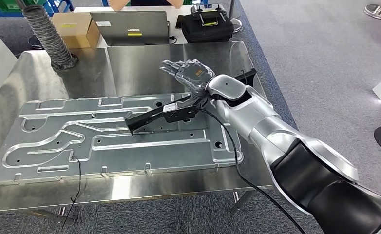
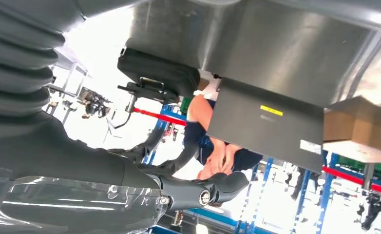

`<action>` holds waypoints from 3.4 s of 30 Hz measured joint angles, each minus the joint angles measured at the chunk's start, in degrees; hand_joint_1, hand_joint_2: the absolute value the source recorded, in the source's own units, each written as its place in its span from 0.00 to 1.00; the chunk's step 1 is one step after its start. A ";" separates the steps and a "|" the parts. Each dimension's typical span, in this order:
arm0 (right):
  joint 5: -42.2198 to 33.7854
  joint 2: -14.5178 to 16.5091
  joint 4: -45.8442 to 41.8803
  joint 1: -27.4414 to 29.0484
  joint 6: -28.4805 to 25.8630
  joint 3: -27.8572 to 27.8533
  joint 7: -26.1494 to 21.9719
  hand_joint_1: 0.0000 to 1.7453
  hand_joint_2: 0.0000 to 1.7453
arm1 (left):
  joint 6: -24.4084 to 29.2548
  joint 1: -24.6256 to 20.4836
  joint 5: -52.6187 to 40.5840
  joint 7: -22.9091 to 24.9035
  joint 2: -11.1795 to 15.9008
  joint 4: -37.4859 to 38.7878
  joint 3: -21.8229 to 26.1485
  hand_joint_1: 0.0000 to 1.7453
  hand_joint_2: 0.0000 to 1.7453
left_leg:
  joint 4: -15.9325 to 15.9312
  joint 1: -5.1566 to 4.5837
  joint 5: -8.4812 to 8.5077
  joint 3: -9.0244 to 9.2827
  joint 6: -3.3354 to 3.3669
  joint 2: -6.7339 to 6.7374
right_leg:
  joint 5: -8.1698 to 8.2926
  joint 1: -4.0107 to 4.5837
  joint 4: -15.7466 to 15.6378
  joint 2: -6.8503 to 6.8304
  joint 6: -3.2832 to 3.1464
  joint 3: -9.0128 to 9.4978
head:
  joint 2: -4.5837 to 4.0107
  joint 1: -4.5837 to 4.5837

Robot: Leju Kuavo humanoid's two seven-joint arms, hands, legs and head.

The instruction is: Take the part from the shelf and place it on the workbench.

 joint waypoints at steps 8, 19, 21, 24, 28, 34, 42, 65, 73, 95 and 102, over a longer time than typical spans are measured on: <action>-2.35 0.22 0.39 0.19 -0.60 0.30 -1.21 0.00 0.00 | -0.09 0.12 0.34 -0.35 0.00 0.00 0.02 0.00 0.00 | 0.85 -0.28 -0.53 -0.21 -0.89 -0.16 | 5.70 -0.07 -9.63 -0.22 -0.54 4.43 | 0.02 0.01; -24.85 -3.31 -8.15 2.60 7.16 -8.06 -8.25 0.00 0.00 | 0.23 0.90 1.87 -0.16 0.10 0.00 0.69 0.00 0.00 | 14.39 0.18 -5.69 -6.38 -2.84 -0.01 | 5.98 -0.14 -10.66 -0.09 -2.62 5.01 | 0.01 -0.01; -31.41 -5.95 -13.13 3.06 10.75 -11.11 -8.30 0.00 0.00 | 0.23 1.08 2.11 -0.03 0.16 0.00 0.84 0.00 0.00 | 6.99 0.17 -2.11 -2.76 -2.50 -0.02 | 5.73 -0.11 -10.41 -0.11 -2.20 5.03 | 0.01 -0.01; -38.64 -11.10 -21.40 3.61 15.27 -14.95 -7.13 0.00 0.00 | 0.22 1.27 2.40 0.21 0.20 0.00 1.05 0.00 0.00 | 1.49 -0.09 -1.06 -0.14 -1.61 -0.16 | 5.64 0.11 -10.27 -0.17 -1.25 4.81 | 0.01 0.02; -45.06 -18.53 -31.17 3.45 20.12 -17.86 -3.78 0.00 0.00 | 0.13 1.56 2.53 0.20 0.24 0.00 1.27 0.00 0.00 | 0.68 -0.11 -0.56 -0.09 -0.06 -0.18 | 3.93 -0.15 -8.30 -0.21 0.02 3.99 | 0.01 0.01; -52.79 -29.02 -43.63 2.26 25.20 -19.82 2.88 0.00 0.00 | -0.09 1.56 2.52 -0.09 0.22 0.00 1.30 0.00 0.00 | 0.63 -0.38 -0.62 0.06 0.79 -0.20 | -0.51 -0.27 4.11 -0.20 0.58 -1.51 | 0.00 0.02; -59.47 -44.08 -63.62 12.37 22.79 -28.74 4.57 0.00 0.00 | -0.17 1.53 2.60 0.59 -0.34 0.00 1.29 0.00 0.00 | 1.12 -0.55 -1.51 0.29 -0.58 -0.52 | 5.56 0.15 -11.49 -0.52 -0.92 6.11 | 0.01 0.01; -53.02 -51.71 -91.16 57.36 23.26 -65.04 -0.28 0.00 0.00 | -1.98 0.96 2.69 0.68 -0.25 0.00 1.17 0.00 0.00 | -0.21 -0.64 -0.14 0.38 1.50 -0.05 | -1.79 -0.84 1.09 -0.38 1.59 3.18 | 0.00 0.02; -52.71 -50.83 -93.26 63.41 23.23 -72.04 -1.76 0.00 0.00 | -1.85 0.93 2.80 0.42 -0.16 0.00 1.14 0.00 0.00 | 1.11 -0.93 -0.07 -0.83 -0.77 -0.10 | 2.50 -0.71 -12.22 -0.41 -0.79 10.26 | 0.00 0.02; -58.33 -43.57 -95.41 79.31 23.63 -91.12 -5.88 0.00 0.00 | -0.88 0.98 3.44 0.80 0.25 0.00 0.57 0.00 0.00 | -1.33 -0.66 -1.93 3.71 1.33 0.28 | -2.50 -1.21 2.30 -0.41 1.59 2.44 | 0.01 0.02; -58.50 -40.33 -93.24 79.64 23.49 -92.91 -6.43 0.00 0.00 | -0.39 0.83 4.32 1.61 0.28 0.01 0.59 0.00 0.00 | 0.15 -0.86 -1.81 2.67 -0.58 0.13 | 3.50 -1.19 -11.33 -0.14 0.35 8.73 | 0.01 0.02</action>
